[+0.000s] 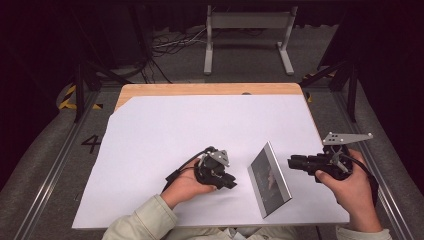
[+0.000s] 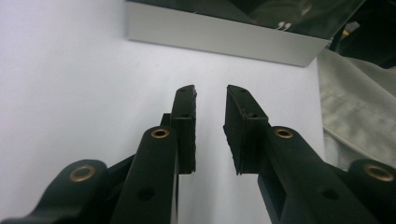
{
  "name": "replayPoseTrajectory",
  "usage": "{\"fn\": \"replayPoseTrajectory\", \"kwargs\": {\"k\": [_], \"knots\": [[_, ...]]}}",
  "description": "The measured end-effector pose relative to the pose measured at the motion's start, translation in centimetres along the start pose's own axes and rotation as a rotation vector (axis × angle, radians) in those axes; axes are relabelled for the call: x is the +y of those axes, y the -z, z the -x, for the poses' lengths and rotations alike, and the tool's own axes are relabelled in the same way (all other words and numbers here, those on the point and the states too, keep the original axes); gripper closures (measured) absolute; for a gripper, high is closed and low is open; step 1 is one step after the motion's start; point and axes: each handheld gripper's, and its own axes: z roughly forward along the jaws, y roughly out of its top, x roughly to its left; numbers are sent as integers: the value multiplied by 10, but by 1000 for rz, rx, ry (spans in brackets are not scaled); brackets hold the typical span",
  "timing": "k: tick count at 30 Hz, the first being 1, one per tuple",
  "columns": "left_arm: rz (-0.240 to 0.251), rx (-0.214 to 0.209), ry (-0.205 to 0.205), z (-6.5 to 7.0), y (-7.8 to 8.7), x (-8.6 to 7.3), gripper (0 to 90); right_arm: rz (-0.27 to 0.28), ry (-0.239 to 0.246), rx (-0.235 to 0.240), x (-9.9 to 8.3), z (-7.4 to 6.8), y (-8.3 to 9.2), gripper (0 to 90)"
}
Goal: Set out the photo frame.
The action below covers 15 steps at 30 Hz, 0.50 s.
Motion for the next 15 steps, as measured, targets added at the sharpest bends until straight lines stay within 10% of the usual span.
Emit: {"fn": "replayPoseTrajectory", "kwargs": {"k": [15], "knots": [[103, 201, 114, -24, 61, -51, 646, 15, -69, 11, 13, -6, -2, 713]]}}
